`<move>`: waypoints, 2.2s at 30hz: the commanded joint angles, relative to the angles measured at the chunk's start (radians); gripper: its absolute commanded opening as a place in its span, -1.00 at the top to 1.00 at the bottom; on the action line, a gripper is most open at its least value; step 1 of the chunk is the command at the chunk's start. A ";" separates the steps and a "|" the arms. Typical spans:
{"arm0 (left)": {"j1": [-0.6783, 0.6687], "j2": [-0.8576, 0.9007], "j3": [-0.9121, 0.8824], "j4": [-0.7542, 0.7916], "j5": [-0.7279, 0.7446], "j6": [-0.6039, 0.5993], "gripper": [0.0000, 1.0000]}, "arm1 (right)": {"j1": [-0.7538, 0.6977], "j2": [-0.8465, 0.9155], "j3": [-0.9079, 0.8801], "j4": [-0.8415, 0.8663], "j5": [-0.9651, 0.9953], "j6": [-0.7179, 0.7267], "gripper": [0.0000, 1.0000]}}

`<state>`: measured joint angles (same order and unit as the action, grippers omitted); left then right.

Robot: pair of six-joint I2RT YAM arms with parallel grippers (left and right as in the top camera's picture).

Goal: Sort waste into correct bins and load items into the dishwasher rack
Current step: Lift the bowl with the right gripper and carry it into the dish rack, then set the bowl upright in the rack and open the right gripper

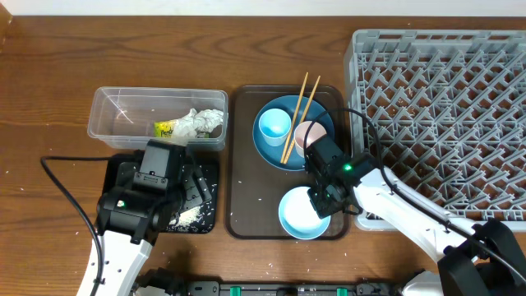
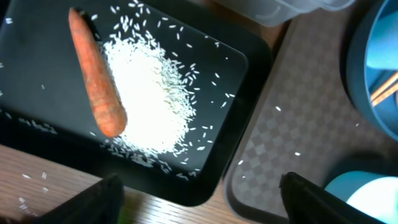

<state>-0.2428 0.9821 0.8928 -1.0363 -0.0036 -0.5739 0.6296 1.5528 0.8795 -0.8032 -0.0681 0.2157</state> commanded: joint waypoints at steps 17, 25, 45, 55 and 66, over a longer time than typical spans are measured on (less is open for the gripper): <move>0.004 0.004 0.005 -0.003 -0.012 0.002 -0.89 | -0.037 -0.407 0.303 -0.060 0.626 -0.045 0.97; 0.004 0.004 0.005 -0.003 -0.012 0.002 -0.90 | -0.203 -0.425 0.302 0.168 1.141 -0.045 0.98; 0.004 0.004 0.005 -0.003 -0.012 0.002 -0.91 | -0.537 0.144 0.302 0.879 1.220 -0.525 0.97; 0.004 0.004 0.005 -0.003 -0.012 0.002 -0.92 | -0.525 0.360 0.303 1.082 1.225 -0.679 0.97; 0.004 0.004 0.005 -0.003 -0.012 0.002 -0.92 | -0.521 0.452 0.303 1.178 1.319 -0.816 0.97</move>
<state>-0.2428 0.9821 0.8925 -1.0367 -0.0040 -0.5755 0.0978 1.9671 1.1778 0.3870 1.2236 -0.5560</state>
